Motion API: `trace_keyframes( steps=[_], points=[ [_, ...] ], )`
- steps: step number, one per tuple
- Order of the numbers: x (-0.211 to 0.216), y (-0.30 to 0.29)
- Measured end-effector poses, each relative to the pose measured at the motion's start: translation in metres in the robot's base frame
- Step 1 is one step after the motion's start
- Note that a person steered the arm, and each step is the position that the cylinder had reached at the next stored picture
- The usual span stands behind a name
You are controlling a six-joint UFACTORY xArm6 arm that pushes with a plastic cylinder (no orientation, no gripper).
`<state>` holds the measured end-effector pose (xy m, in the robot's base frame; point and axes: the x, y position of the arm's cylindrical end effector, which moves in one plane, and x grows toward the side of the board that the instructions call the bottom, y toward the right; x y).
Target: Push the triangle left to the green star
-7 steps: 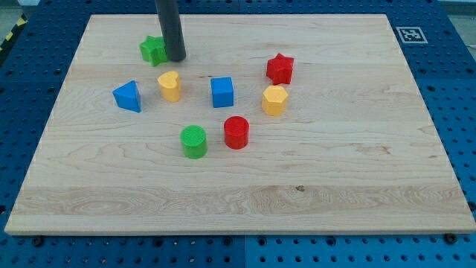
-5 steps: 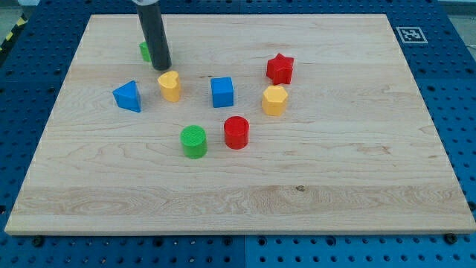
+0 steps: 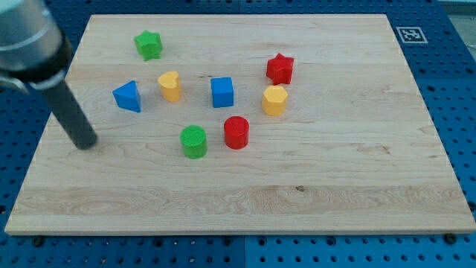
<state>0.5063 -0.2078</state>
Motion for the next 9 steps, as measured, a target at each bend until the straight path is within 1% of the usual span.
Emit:
trace_keyframes(
  steps=[1, 2, 3, 4, 5, 7, 8, 9],
  points=[
    [-0.013, 0.031],
    [-0.039, 0.022],
    [-0.054, 0.020],
    [-0.053, 0.059],
    [-0.057, 0.065],
    [-0.081, 0.032],
    [-0.082, 0.009],
    [-0.063, -0.005]
  ],
)
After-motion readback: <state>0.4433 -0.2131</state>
